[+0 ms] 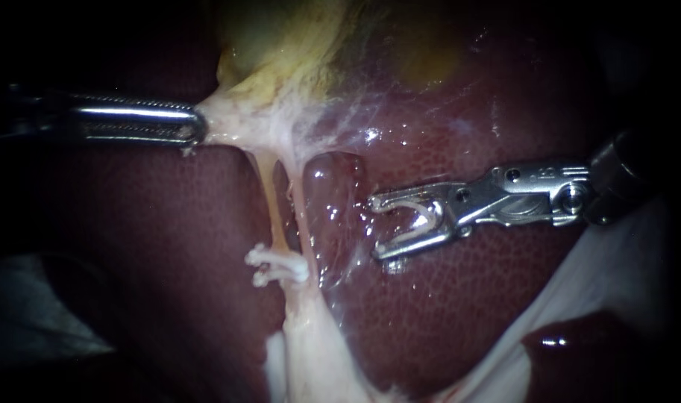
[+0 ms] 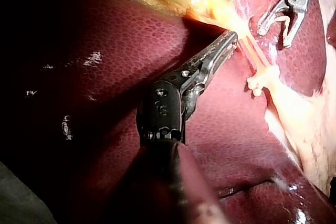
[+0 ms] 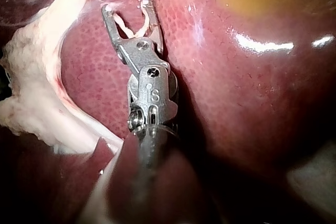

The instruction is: Clipping third clip left tube

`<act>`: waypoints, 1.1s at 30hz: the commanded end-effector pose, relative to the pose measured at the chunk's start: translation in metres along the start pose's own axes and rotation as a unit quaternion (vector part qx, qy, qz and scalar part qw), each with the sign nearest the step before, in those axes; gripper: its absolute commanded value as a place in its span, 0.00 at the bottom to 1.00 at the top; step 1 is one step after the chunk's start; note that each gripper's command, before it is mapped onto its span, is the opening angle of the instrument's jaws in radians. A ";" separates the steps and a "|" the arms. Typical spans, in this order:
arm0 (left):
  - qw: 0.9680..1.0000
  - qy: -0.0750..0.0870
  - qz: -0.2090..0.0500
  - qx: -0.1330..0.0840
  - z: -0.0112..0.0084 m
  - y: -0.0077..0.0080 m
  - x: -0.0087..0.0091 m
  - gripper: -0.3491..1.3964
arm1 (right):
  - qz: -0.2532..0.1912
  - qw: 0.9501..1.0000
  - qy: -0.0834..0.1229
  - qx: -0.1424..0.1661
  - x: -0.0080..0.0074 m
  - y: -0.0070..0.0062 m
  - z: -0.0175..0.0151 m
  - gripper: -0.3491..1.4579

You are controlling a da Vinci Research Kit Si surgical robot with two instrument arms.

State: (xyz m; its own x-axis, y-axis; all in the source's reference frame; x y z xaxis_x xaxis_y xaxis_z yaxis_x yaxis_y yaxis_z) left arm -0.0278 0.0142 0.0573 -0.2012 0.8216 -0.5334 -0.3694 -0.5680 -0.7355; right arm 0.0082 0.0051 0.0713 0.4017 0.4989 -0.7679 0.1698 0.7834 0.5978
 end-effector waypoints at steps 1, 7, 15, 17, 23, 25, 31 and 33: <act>1.000 0.000 0.000 0.000 0.0000 -0.0001 0.0000 0.00 | 0.000 1.000 0.000 0.001 0.0001 -0.0001 -0.0001 0.44; 1.000 0.000 0.001 -0.002 -0.0001 -0.0009 -0.0001 0.00 | 0.012 1.000 0.001 0.007 0.0023 -0.0017 -0.0011 0.44; 1.000 -0.001 0.001 -0.002 -0.0002 -0.0013 -0.0002 0.00 | 0.021 1.000 0.010 0.015 0.0079 -0.0048 -0.0014 0.44; 1.000 -0.001 0.001 -0.002 -0.0002 -0.0013 -0.0002 0.00 | 0.022 1.000 0.014 0.016 0.0092 -0.0054 -0.0009 0.44; 1.000 -0.001 0.001 -0.002 -0.0001 -0.0013 -0.0002 0.00 | 0.024 0.999 0.020 0.012 0.0113 -0.0054 0.0021 0.44; 1.000 -0.001 0.001 -0.002 -0.0002 -0.0013 -0.0002 0.00 | 0.027 0.999 0.020 0.009 0.0116 -0.0050 0.0032 0.44; 1.000 -0.001 0.001 -0.002 -0.0002 -0.0013 -0.0002 0.00 | 0.038 0.999 0.021 0.001 0.0120 -0.0033 0.0058 0.45; 1.000 -0.001 0.001 -0.002 -0.0002 -0.0013 -0.0002 0.00 | 0.040 0.999 0.022 -0.001 0.0118 -0.0029 0.0064 0.45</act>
State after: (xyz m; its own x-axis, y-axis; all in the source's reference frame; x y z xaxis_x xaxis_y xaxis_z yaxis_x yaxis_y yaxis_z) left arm -0.0271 0.0148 0.0584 -0.2032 0.8206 -0.5341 -0.3652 -0.5696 -0.7363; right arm 0.0184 0.0063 0.0621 0.3726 0.5776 -0.7263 0.1352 0.7406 0.6582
